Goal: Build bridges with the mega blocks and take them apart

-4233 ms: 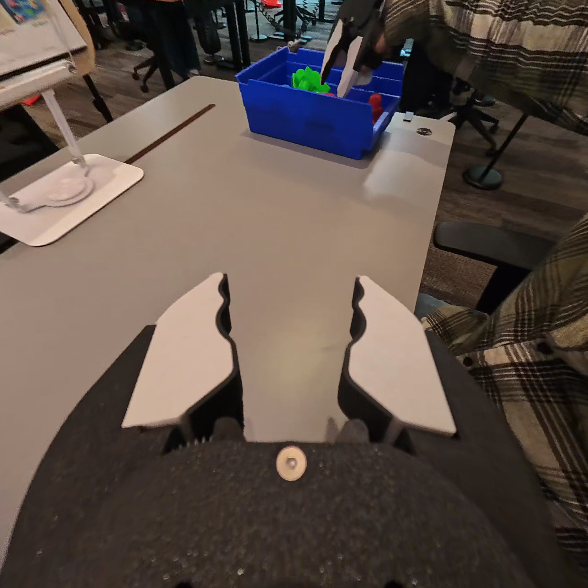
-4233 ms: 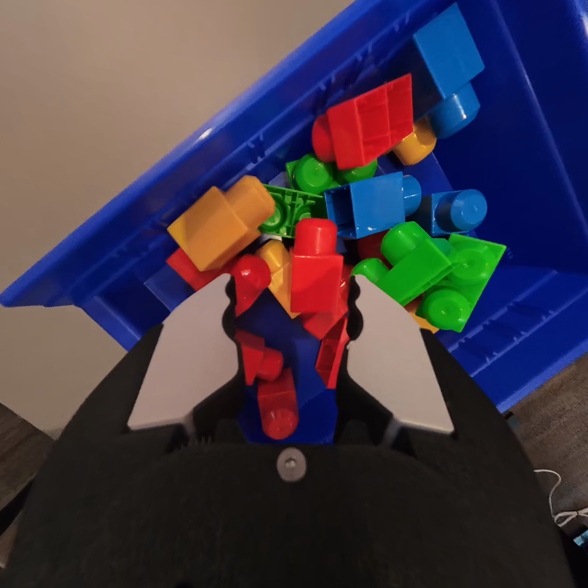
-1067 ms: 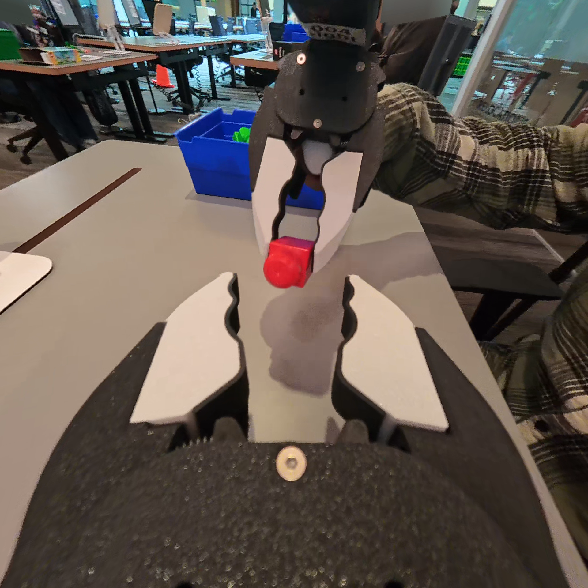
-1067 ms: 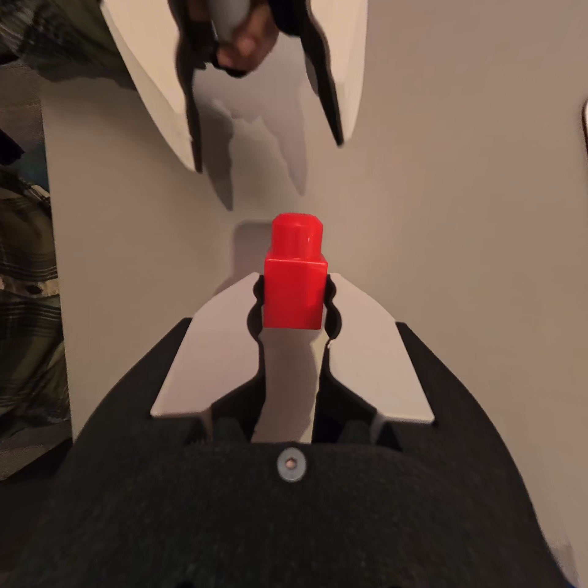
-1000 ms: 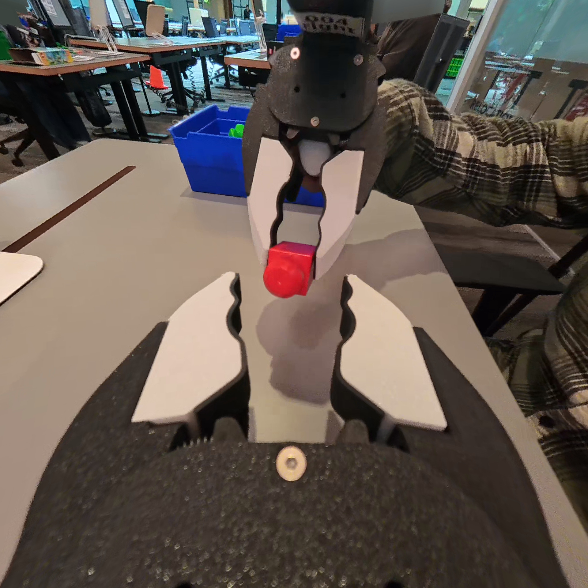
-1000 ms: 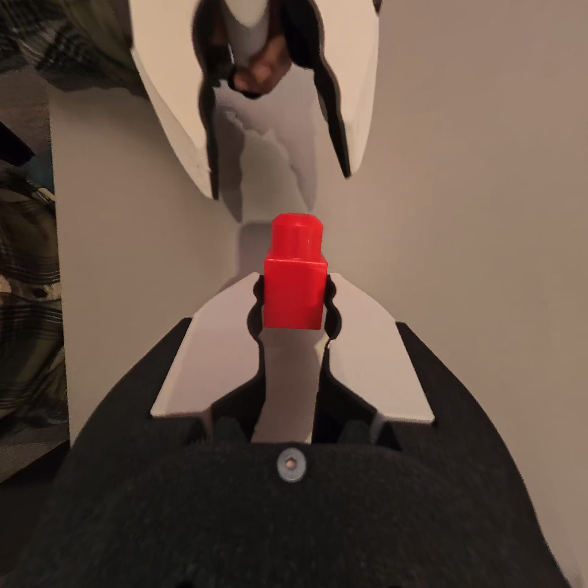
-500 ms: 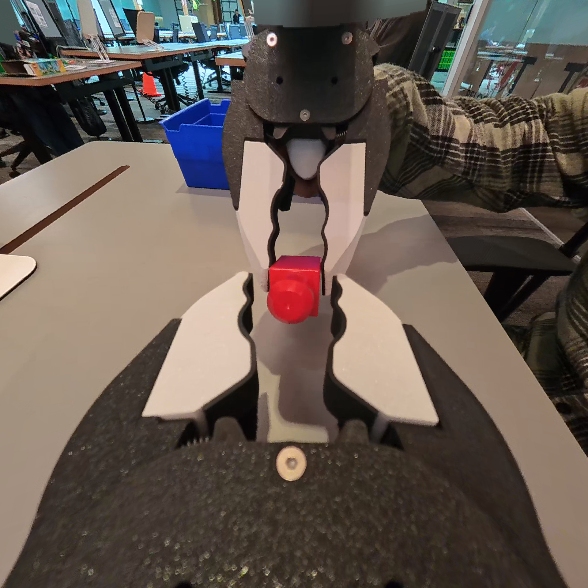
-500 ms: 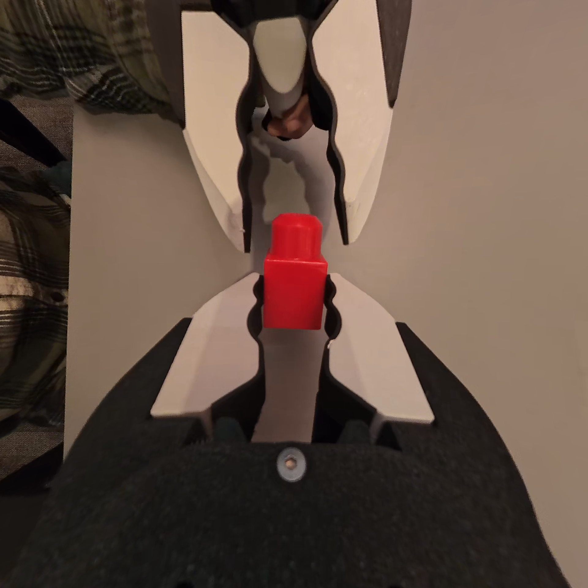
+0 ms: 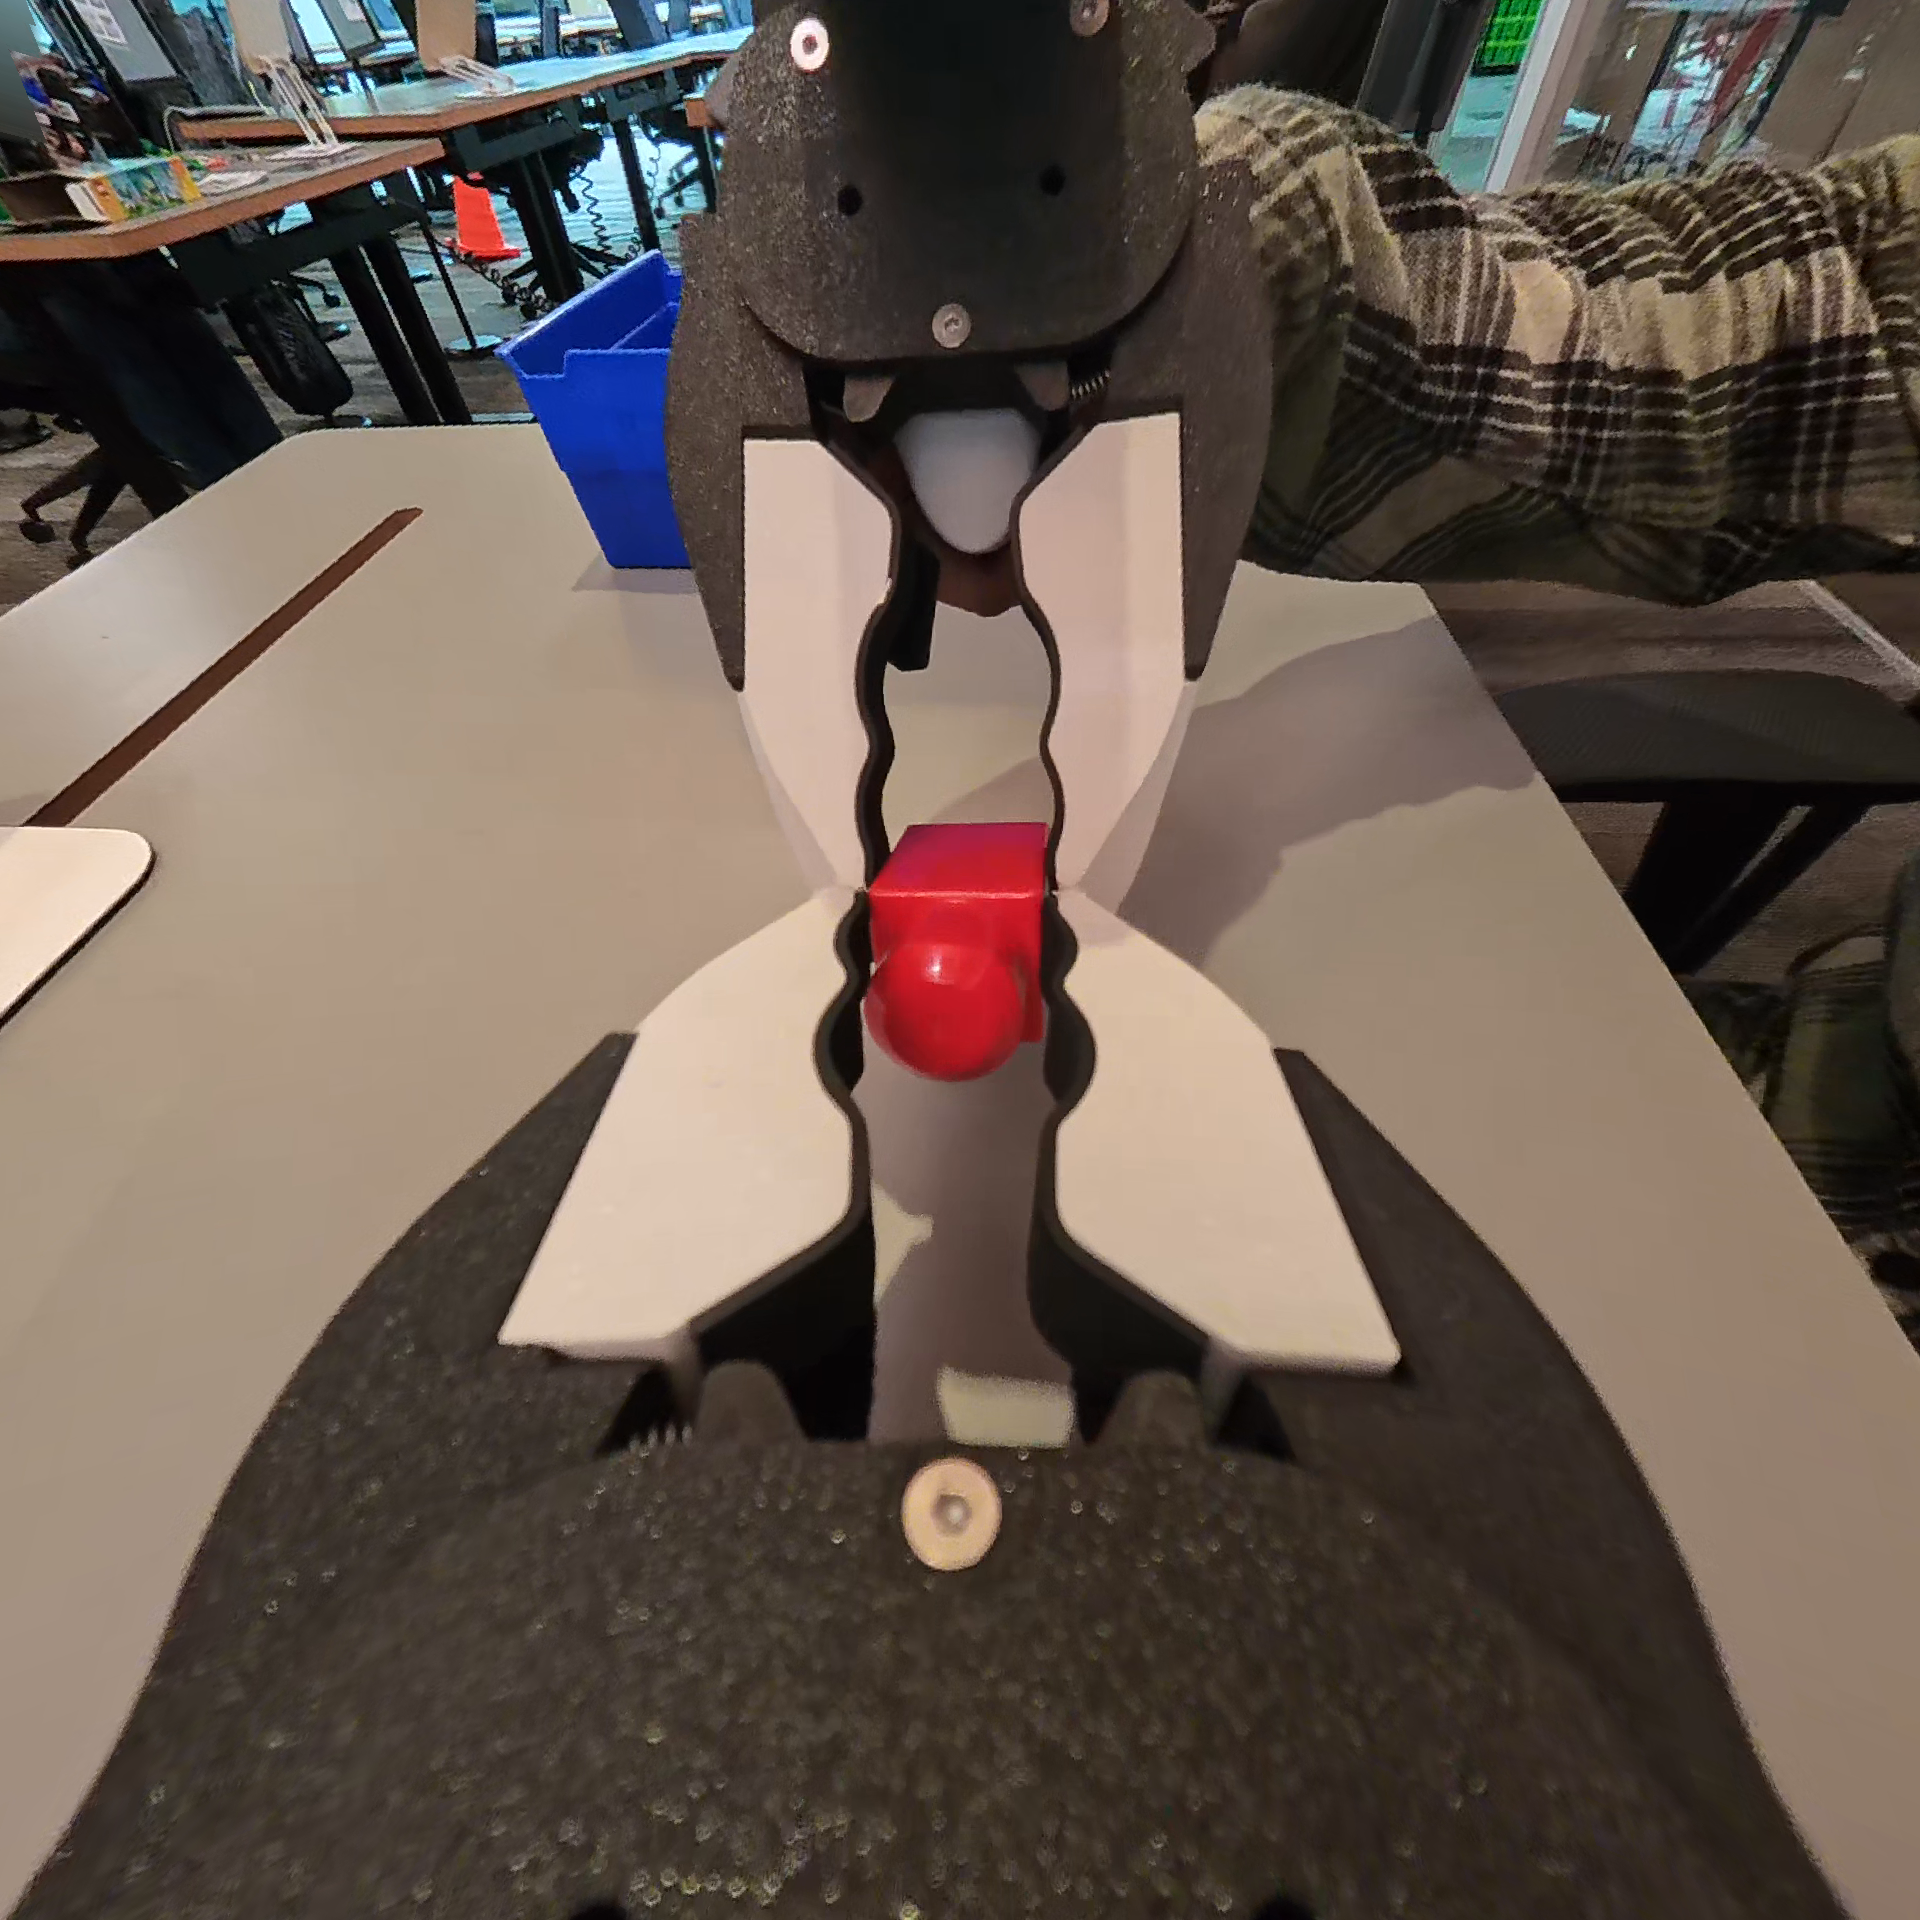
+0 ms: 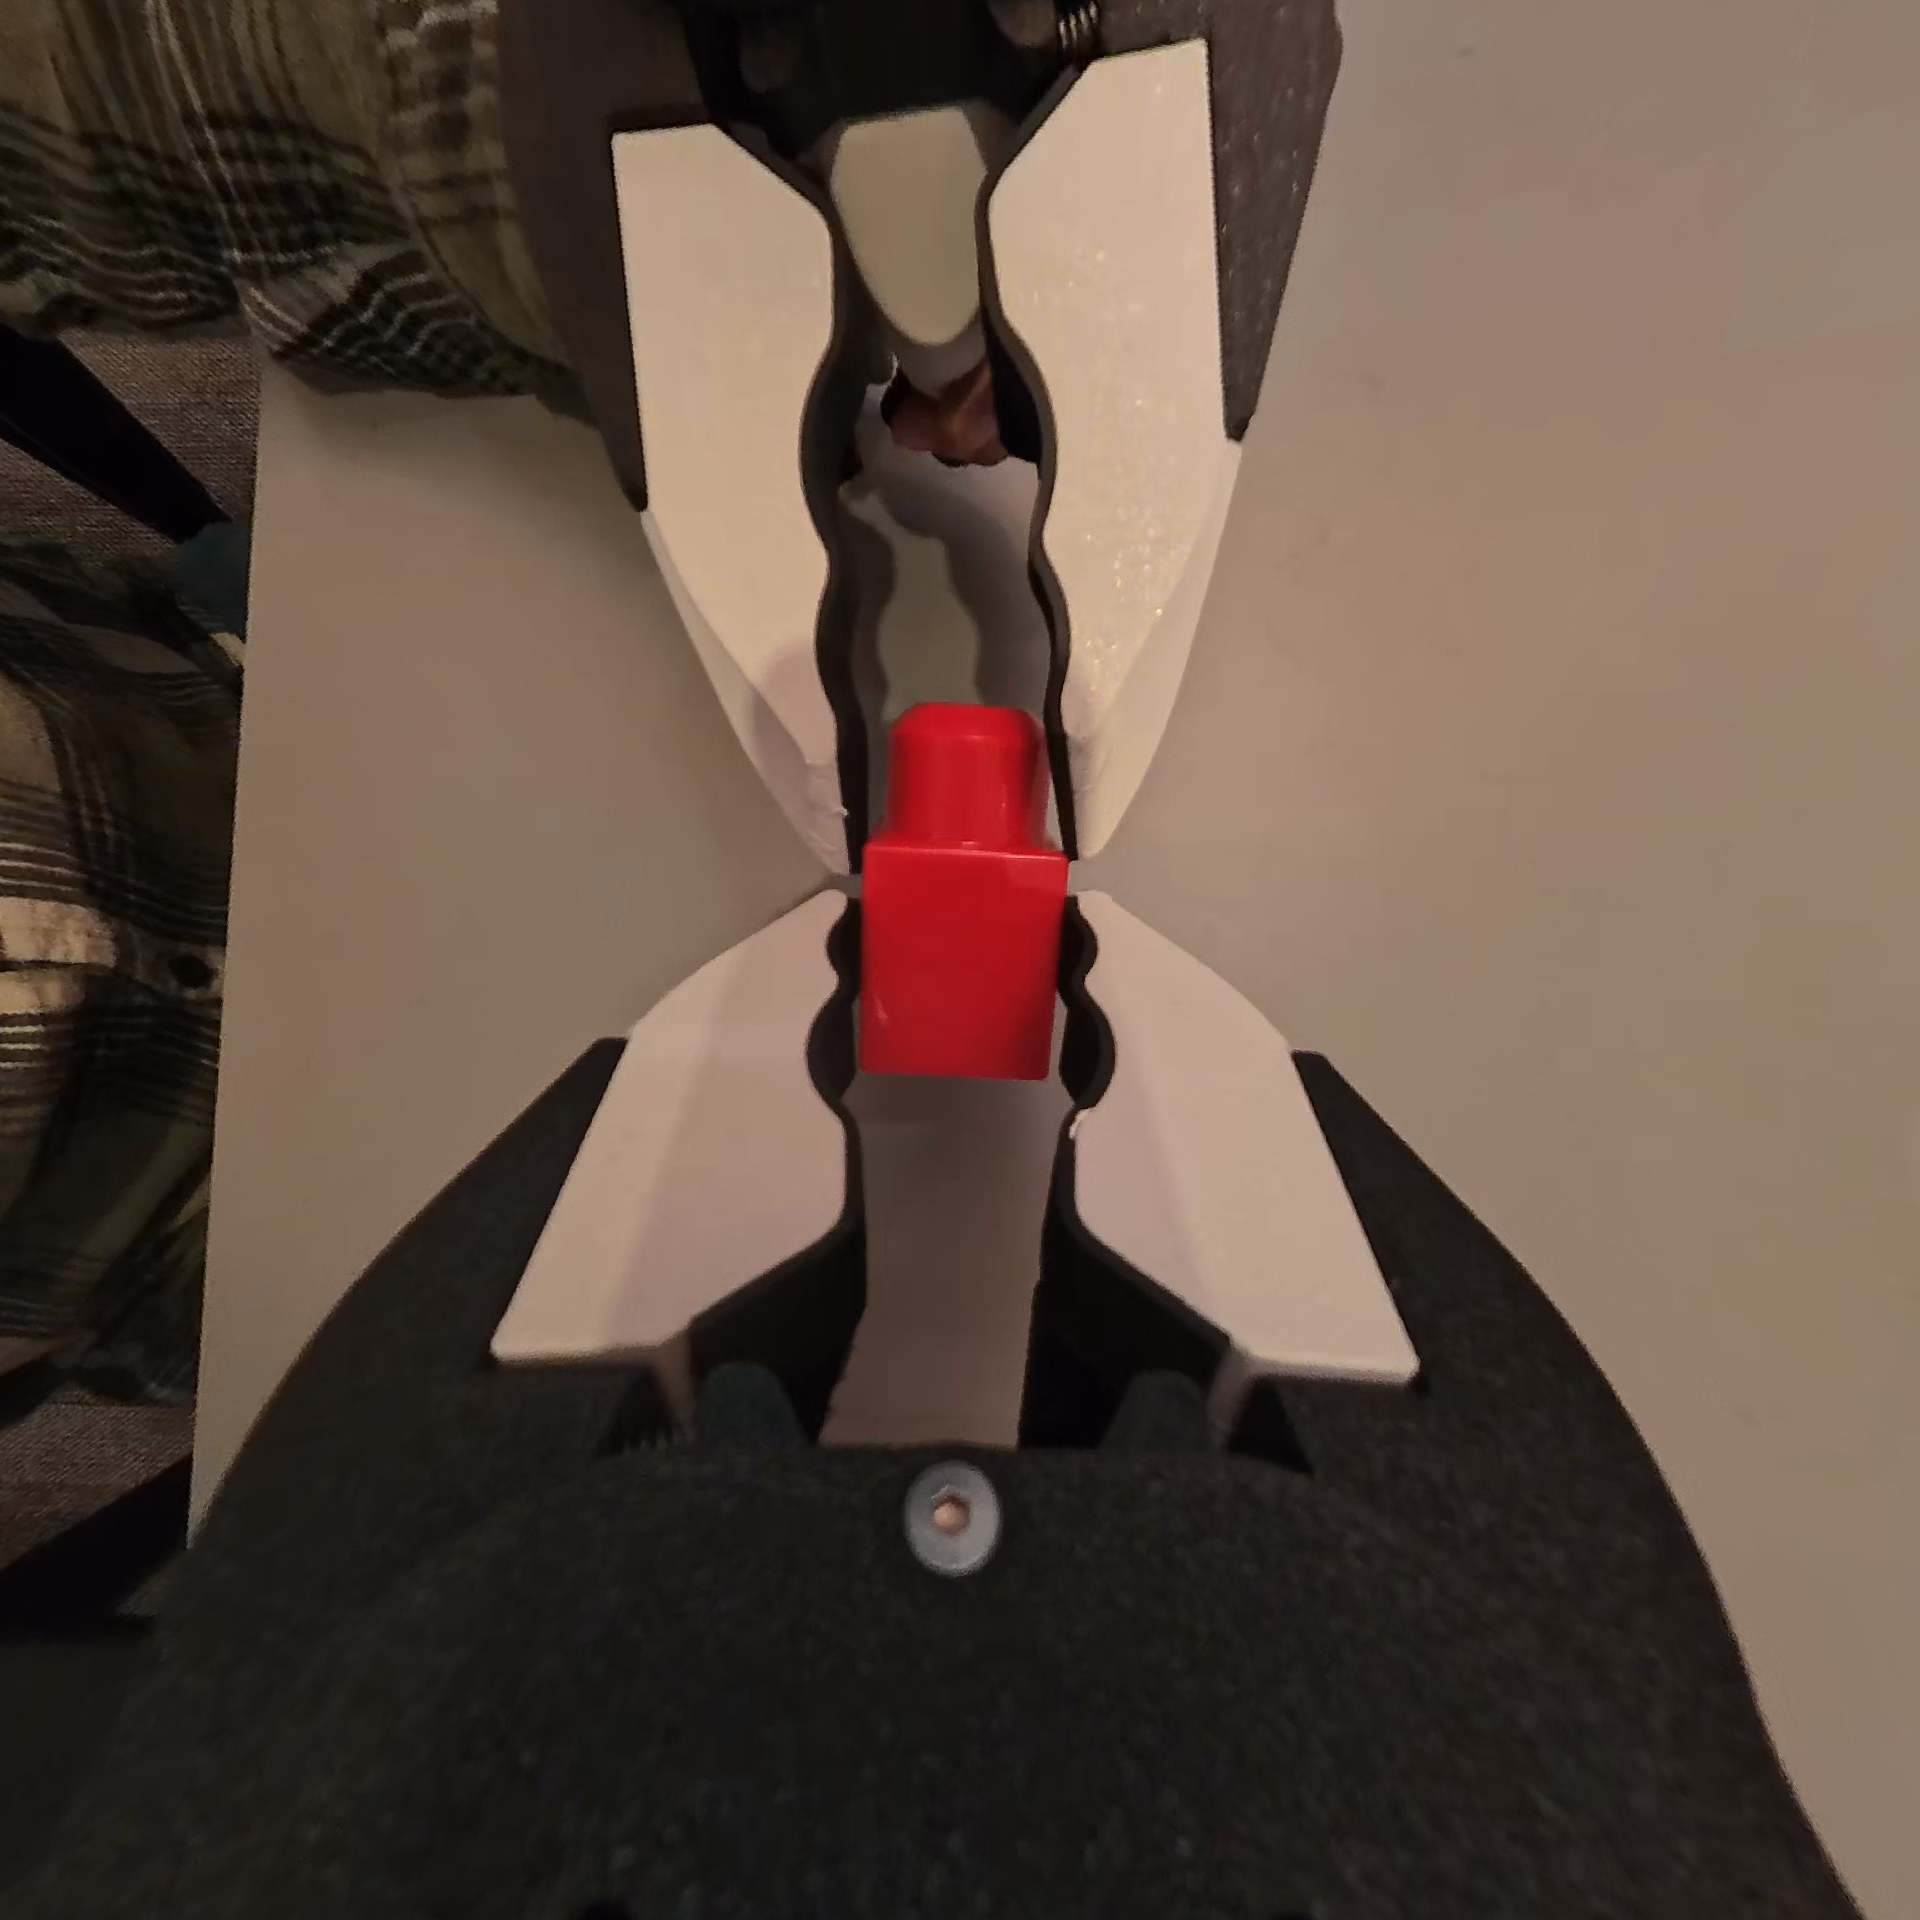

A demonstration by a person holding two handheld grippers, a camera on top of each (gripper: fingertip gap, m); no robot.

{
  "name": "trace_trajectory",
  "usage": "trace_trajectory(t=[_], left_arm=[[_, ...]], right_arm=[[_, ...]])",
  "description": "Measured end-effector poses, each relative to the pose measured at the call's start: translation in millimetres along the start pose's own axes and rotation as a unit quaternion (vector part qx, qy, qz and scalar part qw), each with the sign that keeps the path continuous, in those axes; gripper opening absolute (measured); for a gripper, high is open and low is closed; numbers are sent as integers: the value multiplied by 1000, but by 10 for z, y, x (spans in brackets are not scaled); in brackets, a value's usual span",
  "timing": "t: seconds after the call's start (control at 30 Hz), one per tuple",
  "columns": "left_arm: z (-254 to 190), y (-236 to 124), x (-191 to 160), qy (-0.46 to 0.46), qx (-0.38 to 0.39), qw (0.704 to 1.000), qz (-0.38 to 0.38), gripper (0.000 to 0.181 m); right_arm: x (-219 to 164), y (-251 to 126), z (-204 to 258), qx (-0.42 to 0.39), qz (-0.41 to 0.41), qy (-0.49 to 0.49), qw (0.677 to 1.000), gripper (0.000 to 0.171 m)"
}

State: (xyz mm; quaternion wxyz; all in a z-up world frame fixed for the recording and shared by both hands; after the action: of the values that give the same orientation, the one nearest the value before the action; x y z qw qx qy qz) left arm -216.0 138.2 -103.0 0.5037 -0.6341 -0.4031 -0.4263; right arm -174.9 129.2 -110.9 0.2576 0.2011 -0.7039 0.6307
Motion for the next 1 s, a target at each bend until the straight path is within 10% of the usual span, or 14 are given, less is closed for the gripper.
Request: trace_trajectory(t=[0.5, 1.0], left_arm=[[99, -88, 0, -26, 15, 999, -16, 50], [46, -90, -29, -28, 8, 1000, 1, 29]], right_arm=[[60, -90, -45, -8, -19, -4, 1000, 36], [78, -93, -61, -11, -36, -5, 999, 36]])
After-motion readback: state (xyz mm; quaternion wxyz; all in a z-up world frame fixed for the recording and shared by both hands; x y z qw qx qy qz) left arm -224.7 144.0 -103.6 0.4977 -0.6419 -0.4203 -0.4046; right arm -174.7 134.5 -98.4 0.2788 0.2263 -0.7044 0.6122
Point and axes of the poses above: each gripper's, where its closed fingertips meet, y out along the fingers, x out of its top, z = x × y across the jaws, the point moved 3 cm from there along -y, back along the fingers, and after that the axes turned 10 degrees about -y, right-handed, at the moved point
